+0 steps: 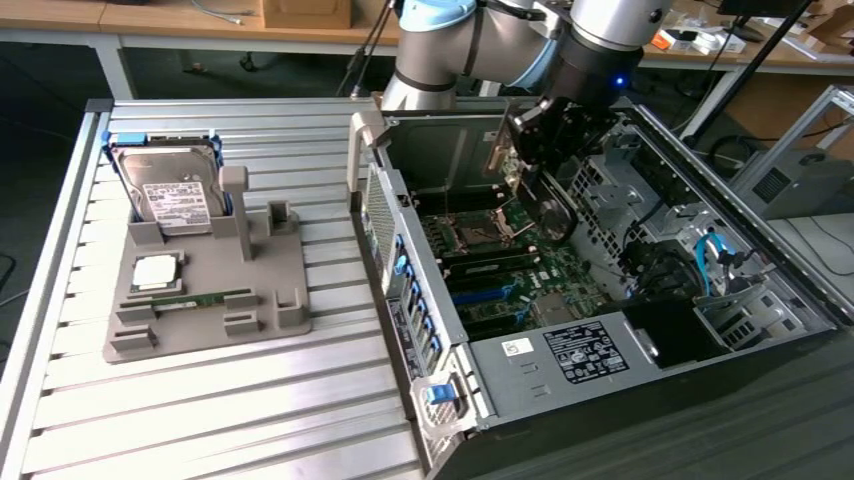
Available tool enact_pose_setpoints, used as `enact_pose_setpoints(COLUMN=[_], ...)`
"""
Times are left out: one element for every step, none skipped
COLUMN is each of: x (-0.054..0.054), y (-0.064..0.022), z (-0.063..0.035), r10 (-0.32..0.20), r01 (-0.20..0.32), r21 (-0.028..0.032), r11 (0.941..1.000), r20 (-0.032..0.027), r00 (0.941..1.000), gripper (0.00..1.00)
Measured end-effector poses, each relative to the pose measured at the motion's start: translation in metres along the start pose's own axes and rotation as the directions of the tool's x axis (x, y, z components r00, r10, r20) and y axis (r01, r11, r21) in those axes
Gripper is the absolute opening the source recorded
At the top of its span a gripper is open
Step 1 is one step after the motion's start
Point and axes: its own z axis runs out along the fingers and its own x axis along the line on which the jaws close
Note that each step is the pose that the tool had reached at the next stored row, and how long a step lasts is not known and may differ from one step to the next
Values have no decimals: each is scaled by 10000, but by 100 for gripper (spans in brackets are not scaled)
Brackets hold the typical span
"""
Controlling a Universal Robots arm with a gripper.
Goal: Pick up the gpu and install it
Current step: 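Insert the gpu into the slot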
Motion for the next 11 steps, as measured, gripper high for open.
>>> enact_pose_setpoints(x=[0,0,0,0,0,0,0,0,0,0,0], y=[0,0,0,0,0,0,0,0,0,0,0], z=[0,0,0,0,0,0,0,0,0,0,0], r10=[-52,-105,-167,-223,-282,-329,-385,-429,-480,-528,-581], r01=[52,105,167,223,282,329,385,429,480,528,581], r21=[-1,-2,-2,-3,-4,-5,-6,-6,-7,-8,-8], r11=[10000,9999,9999,9998,9996,9995,9993,9991,9988,9986,9983], r20=[0,-2,-2,-3,-4,-4,-5,-6,-7,-7,-8], r00=[10000,9999,9999,9998,9996,9995,9993,9991,9988,9986,9983], gripper=[27,27,27,27,27,27,27,27,27,27,27])
